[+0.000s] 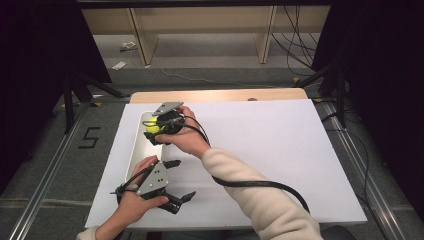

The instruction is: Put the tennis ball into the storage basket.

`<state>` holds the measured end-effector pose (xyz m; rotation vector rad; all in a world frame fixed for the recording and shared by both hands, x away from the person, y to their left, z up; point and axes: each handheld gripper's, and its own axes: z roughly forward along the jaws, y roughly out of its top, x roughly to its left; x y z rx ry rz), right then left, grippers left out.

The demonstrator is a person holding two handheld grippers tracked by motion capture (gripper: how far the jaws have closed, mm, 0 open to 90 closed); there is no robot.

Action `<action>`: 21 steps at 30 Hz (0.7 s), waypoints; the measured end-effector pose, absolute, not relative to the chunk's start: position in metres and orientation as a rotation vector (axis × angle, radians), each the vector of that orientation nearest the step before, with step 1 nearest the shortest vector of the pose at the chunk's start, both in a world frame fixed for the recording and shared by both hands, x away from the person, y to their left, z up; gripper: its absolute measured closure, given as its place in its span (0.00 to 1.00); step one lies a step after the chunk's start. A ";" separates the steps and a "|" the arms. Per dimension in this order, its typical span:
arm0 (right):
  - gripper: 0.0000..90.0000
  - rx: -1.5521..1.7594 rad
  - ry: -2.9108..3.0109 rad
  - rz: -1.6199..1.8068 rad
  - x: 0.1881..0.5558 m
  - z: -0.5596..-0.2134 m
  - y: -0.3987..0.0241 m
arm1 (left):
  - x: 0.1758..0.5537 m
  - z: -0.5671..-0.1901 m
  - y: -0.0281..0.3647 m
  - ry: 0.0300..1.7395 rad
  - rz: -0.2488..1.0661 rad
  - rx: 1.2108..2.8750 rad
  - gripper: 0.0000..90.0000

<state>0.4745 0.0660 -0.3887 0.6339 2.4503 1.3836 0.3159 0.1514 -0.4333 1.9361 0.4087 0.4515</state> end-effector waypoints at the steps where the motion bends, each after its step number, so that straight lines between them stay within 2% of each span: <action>1: 0.29 0.634 2.451 1.383 0.475 -0.389 0.066 | 0.316 -0.433 0.151 0.410 0.451 1.936 0.00; 21: 0.29 0.609 2.467 1.379 0.477 -0.388 0.075 | 0.316 -0.433 0.151 0.408 0.452 1.937 0.00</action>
